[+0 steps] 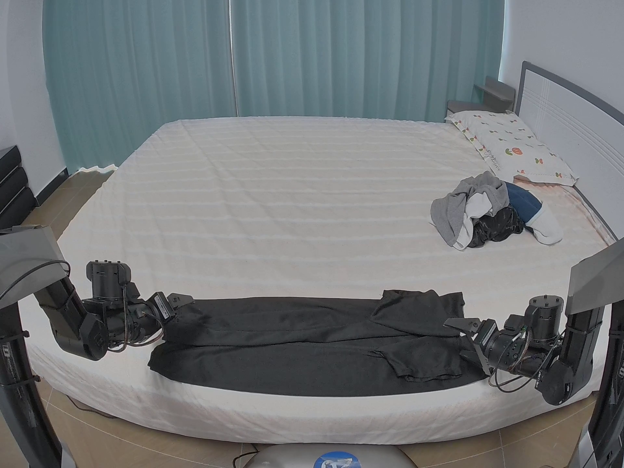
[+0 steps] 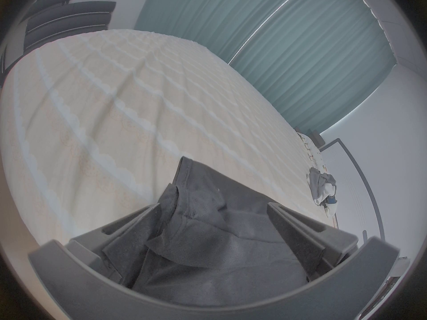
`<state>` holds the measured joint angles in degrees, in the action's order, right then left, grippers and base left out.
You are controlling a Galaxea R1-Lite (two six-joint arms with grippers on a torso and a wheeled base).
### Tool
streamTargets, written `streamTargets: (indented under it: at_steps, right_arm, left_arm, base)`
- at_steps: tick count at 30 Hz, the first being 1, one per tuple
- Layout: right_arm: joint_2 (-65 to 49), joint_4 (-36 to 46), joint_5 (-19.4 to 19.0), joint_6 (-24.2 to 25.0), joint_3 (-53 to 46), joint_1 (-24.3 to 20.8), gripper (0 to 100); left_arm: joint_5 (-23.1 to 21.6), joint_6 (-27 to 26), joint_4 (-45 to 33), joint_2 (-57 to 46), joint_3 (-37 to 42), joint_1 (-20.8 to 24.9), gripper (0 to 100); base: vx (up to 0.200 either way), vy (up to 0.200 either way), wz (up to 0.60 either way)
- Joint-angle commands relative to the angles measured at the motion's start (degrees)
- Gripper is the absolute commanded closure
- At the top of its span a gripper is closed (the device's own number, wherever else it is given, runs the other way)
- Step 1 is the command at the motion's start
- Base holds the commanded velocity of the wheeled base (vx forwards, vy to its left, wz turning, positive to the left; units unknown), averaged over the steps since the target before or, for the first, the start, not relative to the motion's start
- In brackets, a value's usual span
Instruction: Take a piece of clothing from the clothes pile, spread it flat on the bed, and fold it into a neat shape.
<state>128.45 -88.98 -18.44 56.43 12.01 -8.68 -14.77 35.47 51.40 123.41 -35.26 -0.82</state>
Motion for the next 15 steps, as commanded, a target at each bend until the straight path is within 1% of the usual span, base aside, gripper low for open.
streamTargets:
  at_steps: [1, 2, 3, 5, 7, 8, 9, 10, 15]
  right_arm:
    - [-0.04, -0.14, 0.08, -0.27, -0.14, -0.11, 0]
    - [-0.13, -0.14, 0.16, -0.27, -0.14, -0.11, 0]
    - [-0.13, -0.14, 0.25, -0.27, -0.14, -0.11, 0]
    - [-0.22, -0.14, 0.25, -0.27, -0.14, -0.02, 0]
    - [-0.40, -0.14, 0.25, -0.36, -0.14, 0.24, 0]
    - [-0.40, -0.14, 0.25, -0.36, -0.14, 0.24, 0]
    - [-0.31, -0.14, 0.25, -0.36, -0.05, 0.33, 0]
    - [-0.31, -0.14, 0.25, -0.36, -0.05, 0.42, 0]
    - [-0.66, -0.14, 0.25, -0.44, -0.05, 0.42, 0]
  left_arm:
    - [0.10, -0.14, 0.20, 0.43, 0.98, 0.47, 0]
    - [0.19, -0.23, 0.20, 0.43, 1.07, 0.47, 0]
    - [0.54, -0.32, 0.20, 0.43, 1.24, 0.47, 100]
    - [1.24, -0.41, 0.11, 0.26, 1.33, 0.47, 100]
    - [3.26, -3.13, -0.33, 0.08, 2.65, 0.20, 100]
    - [3.26, -3.13, -0.33, 0.08, 2.65, 0.20, 100]
    - [3.35, -5.06, -0.24, -0.09, 3.79, -0.50, 100]
    - [3.35, -5.59, 0.11, -0.18, 4.14, -0.77, 100]
    - [3.88, -5.68, 0.64, -1.59, 4.23, -0.77, 100]
  base:
    - [0.000, 0.000, 0.00]
    - [0.000, 0.000, 0.00]
    - [0.000, 0.000, 0.00]
    - [0.000, 0.000, 0.00]
    - [0.000, 0.000, 0.00]
    - [0.000, 0.000, 0.00]
    - [0.000, 0.000, 0.00]
    - [0.000, 0.000, 0.00]
    - [0.000, 0.000, 0.00]
